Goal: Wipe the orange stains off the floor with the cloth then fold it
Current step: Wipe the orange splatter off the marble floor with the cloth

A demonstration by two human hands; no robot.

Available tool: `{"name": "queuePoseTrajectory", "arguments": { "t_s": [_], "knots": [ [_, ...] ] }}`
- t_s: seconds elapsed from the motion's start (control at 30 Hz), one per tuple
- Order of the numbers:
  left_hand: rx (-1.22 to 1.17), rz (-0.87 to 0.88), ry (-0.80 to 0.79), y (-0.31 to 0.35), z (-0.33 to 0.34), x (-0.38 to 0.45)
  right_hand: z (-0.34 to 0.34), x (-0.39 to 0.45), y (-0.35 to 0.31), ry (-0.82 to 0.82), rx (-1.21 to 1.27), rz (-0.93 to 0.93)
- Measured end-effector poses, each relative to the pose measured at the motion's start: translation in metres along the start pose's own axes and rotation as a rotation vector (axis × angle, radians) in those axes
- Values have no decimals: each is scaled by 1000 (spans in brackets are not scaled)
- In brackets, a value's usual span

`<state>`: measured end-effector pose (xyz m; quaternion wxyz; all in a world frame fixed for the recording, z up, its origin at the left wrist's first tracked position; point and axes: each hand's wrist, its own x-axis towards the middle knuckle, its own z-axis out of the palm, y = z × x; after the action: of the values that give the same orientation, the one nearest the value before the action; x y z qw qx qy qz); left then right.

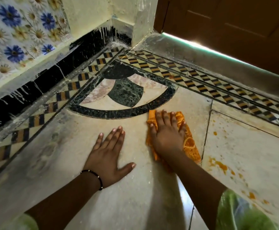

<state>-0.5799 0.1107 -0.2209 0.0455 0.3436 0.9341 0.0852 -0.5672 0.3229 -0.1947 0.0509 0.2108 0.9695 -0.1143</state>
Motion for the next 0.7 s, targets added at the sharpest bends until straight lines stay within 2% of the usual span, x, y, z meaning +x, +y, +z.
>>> {"name": "queuePoseTrajectory", "arguments": {
  "t_s": [0.2, 0.4, 0.53, 0.7],
  "knots": [
    [11, 17, 6, 0, -1, -3, 5, -139, 42, -73, -9, -210],
    [-101, 87, 52, 33, -7, -7, -2, -241, 117, -123, -110, -107],
    [-77, 285, -22, 80, 4, 5, 1, -227, 109, -124, -132, -94],
    [49, 313, -57, 89, 16, 7, -10, -132, 115, -51, -46, -114]
  ]
}}
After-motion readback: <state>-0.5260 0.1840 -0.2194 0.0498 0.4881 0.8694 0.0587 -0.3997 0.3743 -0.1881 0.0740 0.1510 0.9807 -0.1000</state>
